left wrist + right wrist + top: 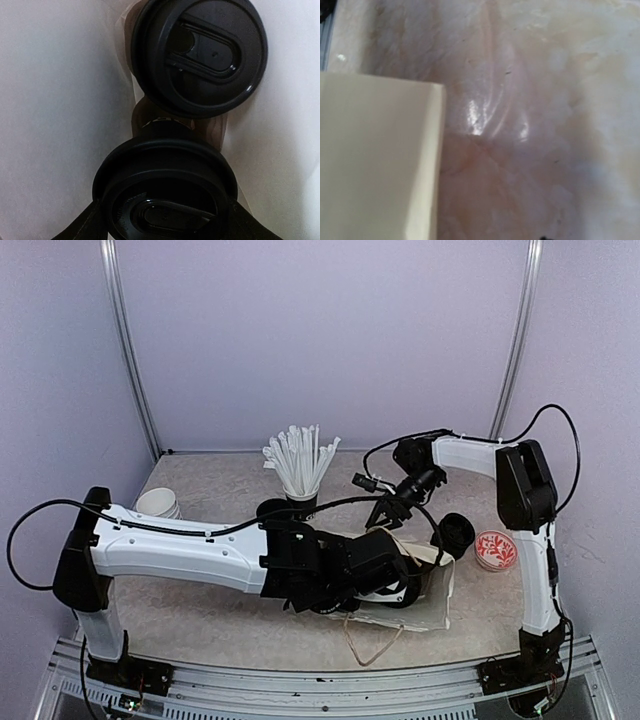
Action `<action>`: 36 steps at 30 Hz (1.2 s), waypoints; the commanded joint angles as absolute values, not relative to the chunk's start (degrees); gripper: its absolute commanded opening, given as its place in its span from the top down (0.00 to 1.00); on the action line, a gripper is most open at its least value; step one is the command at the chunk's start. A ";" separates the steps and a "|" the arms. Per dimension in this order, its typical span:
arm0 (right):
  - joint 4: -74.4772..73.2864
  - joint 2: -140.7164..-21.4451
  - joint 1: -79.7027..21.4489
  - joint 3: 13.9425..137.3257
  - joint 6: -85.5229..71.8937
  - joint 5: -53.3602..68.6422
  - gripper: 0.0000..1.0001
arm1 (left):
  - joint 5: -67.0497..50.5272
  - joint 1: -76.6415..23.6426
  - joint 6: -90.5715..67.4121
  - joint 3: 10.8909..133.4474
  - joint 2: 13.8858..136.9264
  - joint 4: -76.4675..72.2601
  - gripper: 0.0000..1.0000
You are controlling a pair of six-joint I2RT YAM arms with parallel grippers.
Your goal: Pack the takeout coffee
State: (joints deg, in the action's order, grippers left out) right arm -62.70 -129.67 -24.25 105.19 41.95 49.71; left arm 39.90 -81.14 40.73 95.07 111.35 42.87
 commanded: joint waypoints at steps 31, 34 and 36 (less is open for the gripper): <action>-66.58 -129.64 -34.89 94.93 44.04 54.00 0.52 | 24.69 -82.10 23.48 95.25 110.45 52.12 0.38; -67.64 -129.61 -34.93 95.34 44.66 54.15 0.52 | 20.92 -82.18 20.55 95.96 110.14 54.23 0.38; -67.95 -129.20 -34.71 95.53 44.93 52.57 0.50 | 18.59 -82.11 19.11 96.55 110.06 55.10 0.38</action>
